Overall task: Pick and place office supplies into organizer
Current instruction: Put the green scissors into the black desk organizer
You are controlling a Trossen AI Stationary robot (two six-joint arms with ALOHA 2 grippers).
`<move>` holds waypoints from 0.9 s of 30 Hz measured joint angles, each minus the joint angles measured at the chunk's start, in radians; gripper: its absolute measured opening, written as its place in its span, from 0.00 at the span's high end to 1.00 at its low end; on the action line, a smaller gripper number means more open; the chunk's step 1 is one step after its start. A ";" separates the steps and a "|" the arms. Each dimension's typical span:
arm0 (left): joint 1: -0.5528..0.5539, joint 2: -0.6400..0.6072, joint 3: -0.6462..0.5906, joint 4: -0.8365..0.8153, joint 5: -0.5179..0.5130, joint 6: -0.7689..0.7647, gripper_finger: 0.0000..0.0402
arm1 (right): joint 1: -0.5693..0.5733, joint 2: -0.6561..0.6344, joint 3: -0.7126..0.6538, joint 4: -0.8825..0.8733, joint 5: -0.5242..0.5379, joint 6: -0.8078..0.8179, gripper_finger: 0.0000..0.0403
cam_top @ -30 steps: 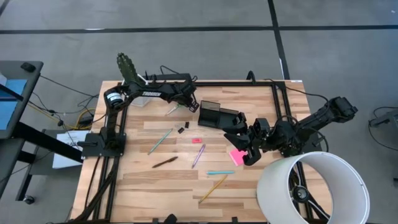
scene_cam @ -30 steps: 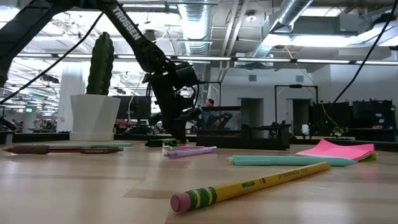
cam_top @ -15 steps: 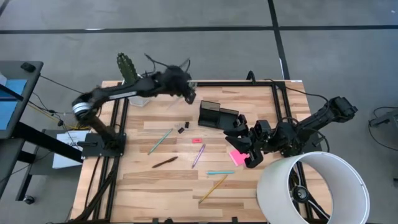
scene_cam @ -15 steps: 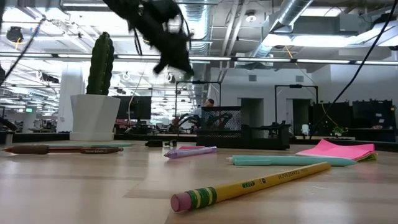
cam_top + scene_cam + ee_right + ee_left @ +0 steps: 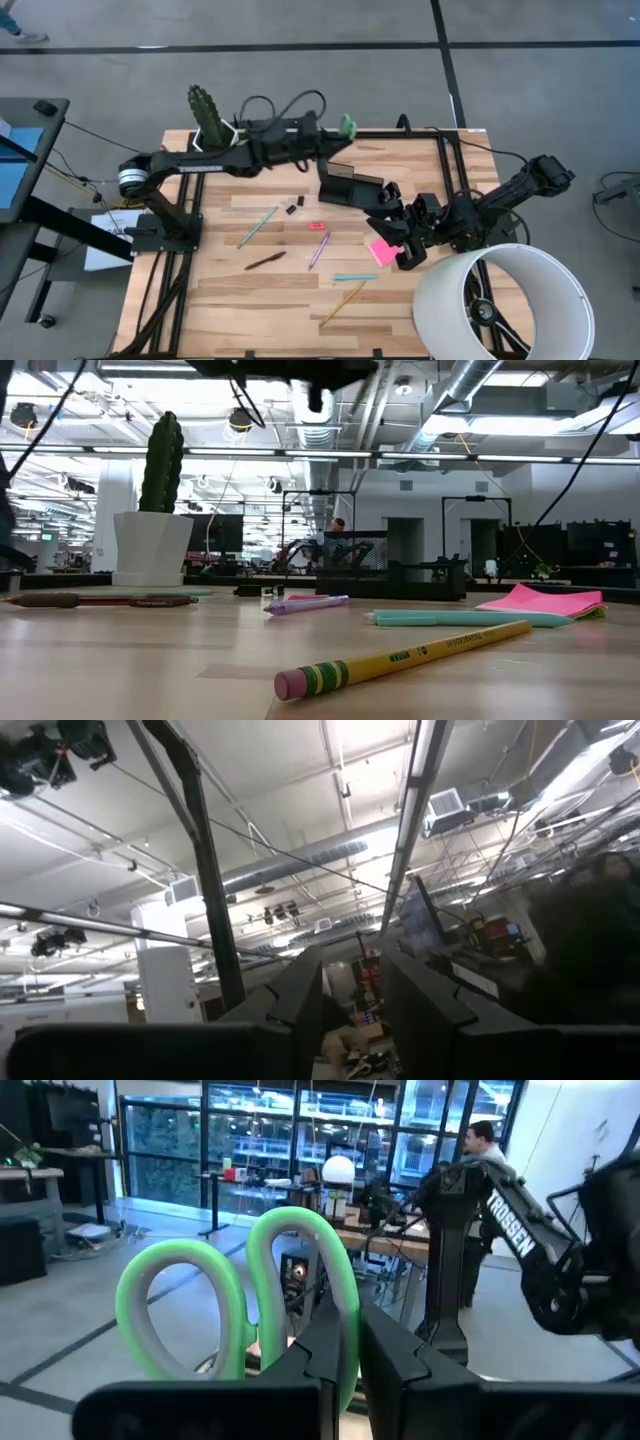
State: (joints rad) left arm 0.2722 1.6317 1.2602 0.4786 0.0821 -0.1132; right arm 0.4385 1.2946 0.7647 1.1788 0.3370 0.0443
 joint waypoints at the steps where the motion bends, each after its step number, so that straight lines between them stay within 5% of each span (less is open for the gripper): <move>1: -0.003 0.025 0.000 0.018 -0.005 -0.009 0.99 | 0.005 0.000 0.000 0.006 0.001 0.000 0.76; 11: 0.002 0.254 0.000 0.275 -0.009 -0.002 0.99 | 0.101 0.000 0.000 0.042 0.002 -0.106 0.76; 27: 0.005 0.404 0.000 0.145 -0.045 0.054 0.97 | 0.150 0.000 0.000 0.049 0.004 -0.184 0.76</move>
State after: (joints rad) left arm 0.2768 2.0355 1.2605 0.6237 0.0368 -0.0589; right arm 0.5882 1.2945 0.7647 1.2282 0.3411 -0.1394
